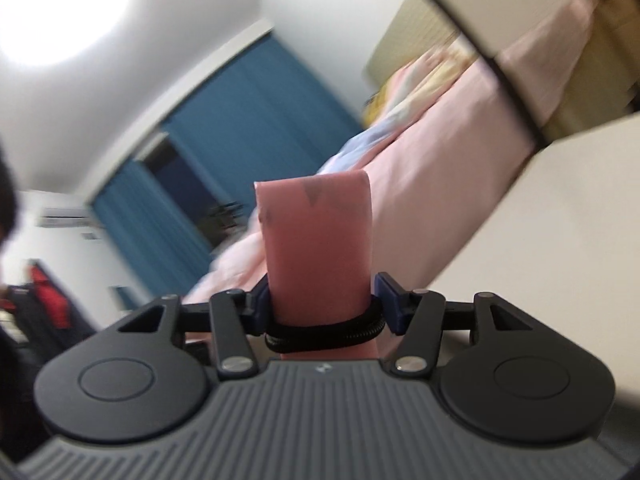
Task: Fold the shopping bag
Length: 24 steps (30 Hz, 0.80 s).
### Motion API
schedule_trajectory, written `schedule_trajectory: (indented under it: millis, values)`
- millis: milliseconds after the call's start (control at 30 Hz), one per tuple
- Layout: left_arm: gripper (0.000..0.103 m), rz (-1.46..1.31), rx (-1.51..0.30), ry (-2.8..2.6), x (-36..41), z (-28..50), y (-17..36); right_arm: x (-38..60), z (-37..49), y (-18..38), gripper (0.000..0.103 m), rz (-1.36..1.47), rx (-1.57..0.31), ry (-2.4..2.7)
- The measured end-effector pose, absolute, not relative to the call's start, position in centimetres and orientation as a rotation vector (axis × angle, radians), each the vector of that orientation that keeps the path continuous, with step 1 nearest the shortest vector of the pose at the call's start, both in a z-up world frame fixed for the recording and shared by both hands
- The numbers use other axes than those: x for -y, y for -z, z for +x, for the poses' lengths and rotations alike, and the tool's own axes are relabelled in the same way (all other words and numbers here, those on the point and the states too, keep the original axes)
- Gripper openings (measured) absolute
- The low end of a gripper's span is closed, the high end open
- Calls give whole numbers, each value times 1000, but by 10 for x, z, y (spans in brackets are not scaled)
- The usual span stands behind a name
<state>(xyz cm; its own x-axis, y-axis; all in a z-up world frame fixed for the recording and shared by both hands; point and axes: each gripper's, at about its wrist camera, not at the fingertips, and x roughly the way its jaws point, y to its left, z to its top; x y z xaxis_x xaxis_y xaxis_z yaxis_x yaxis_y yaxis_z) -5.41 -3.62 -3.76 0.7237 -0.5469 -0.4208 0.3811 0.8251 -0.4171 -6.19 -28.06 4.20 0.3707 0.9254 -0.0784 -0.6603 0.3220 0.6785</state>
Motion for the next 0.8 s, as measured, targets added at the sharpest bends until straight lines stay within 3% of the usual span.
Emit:
schedule_trajectory:
  millis: [300, 467, 633, 800]
  values:
    - [76, -164, -430, 374, 40, -72, 5, 304, -104, -78, 57, 475, -356, -781]
    - [93, -82, -326, 273, 46, -80, -28, 315, -142, -106, 57, 426, -247, -684]
    - [103, -20, -289, 251, 68, -74, -54, 326, -185, -120, 57, 402, -150, -513]
    - [103, 36, -276, 190, 101, -52, -74, 352, -236, -119, 57, 445, -66, -311]
